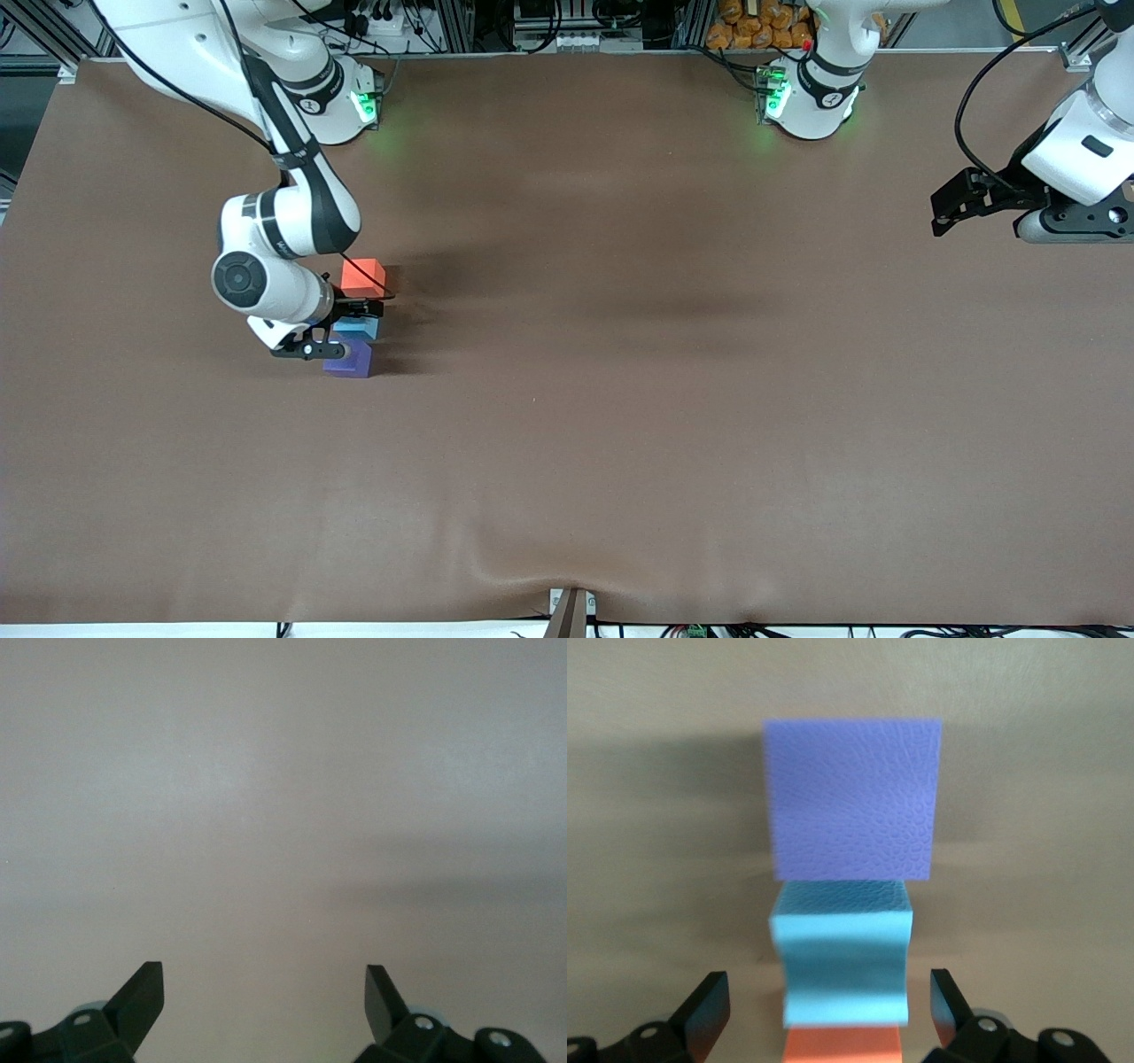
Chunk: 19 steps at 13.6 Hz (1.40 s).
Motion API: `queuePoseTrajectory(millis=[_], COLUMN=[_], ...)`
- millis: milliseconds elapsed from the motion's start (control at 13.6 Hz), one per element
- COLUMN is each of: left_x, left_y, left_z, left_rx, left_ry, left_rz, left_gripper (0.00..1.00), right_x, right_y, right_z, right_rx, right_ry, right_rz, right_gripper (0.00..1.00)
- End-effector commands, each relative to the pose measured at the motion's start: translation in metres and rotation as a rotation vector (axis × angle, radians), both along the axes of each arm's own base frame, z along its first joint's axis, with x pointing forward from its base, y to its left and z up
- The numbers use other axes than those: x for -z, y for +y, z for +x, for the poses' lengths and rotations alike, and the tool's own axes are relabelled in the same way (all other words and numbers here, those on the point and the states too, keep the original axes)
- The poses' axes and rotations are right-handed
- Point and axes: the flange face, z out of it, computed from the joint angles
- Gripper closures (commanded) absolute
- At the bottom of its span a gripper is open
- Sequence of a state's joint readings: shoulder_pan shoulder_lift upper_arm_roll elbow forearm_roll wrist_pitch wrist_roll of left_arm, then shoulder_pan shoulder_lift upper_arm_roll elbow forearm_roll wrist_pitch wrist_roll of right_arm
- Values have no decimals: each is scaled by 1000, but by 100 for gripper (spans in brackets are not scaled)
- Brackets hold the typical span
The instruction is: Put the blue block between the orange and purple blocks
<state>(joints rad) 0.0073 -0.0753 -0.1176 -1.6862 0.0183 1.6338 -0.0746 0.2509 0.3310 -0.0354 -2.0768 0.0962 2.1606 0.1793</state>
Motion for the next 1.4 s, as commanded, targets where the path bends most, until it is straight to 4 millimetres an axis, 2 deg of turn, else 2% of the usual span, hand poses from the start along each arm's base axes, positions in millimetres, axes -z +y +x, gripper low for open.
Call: queuePoseTrajectory(millis=[0, 221, 515, 809, 1029, 1324], left_x=[-5, -6, -4, -5, -4, 1], left_y=[4, 4, 3, 3, 2, 1], left_z=[-4, -5, -6, -6, -6, -6], left_rx=[3, 6, 8, 8, 9, 11], left_ry=[4, 5, 12, 11, 12, 24], left_rz=[-10, -9, -9, -9, -9, -7], left_gripper=[0, 0, 0, 0, 0, 0], right_x=[-79, -160, -236, -330, -368, -424], right_y=[14, 35, 54, 29, -9, -45], right_z=[38, 72, 91, 91, 78, 38], right_rx=[-6, -44, -77, -63, -17, 22], right_ry=[-6, -91, -218, -268, -219, -200], right_rz=[28, 56, 71, 75, 64, 74], right_gripper=[0, 0, 0, 0, 0, 0])
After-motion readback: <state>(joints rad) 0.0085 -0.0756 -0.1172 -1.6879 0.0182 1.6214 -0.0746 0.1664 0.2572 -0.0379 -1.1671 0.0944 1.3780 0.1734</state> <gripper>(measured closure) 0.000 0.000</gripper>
